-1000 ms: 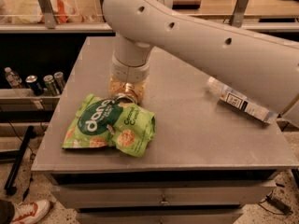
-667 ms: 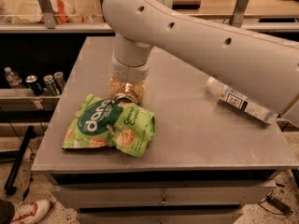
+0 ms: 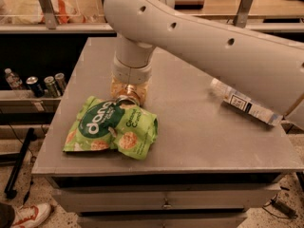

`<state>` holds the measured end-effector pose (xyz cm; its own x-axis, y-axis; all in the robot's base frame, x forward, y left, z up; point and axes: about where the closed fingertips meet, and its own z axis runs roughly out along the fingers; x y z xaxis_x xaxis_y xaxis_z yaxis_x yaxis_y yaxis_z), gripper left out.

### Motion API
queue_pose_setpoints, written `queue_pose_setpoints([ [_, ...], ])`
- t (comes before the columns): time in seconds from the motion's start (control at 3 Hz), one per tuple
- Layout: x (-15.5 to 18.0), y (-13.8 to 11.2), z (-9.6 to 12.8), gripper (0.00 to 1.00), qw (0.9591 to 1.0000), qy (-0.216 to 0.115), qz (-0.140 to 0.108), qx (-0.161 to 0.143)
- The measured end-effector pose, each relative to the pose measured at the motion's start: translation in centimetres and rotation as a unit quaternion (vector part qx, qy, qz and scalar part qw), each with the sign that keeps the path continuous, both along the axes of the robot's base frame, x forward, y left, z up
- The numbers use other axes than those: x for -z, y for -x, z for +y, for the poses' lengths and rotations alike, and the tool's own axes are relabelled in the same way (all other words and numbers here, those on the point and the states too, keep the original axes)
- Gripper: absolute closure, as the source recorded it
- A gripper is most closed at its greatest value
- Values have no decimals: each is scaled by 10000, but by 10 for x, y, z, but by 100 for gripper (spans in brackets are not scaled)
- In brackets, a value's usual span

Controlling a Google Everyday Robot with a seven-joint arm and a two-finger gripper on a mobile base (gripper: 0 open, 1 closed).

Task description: Move orange can near green rice chip bag

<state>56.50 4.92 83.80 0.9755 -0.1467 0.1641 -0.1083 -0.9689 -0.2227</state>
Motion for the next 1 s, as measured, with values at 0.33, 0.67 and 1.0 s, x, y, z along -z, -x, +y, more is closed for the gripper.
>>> queue_pose_setpoints([
  [0.33,2,1,0,13,10000,22,28,-22],
  [0.67,1,1,0,0,10000,35,44,-31],
  [1.0,1,1,-2,0,10000,61,35,-25],
])
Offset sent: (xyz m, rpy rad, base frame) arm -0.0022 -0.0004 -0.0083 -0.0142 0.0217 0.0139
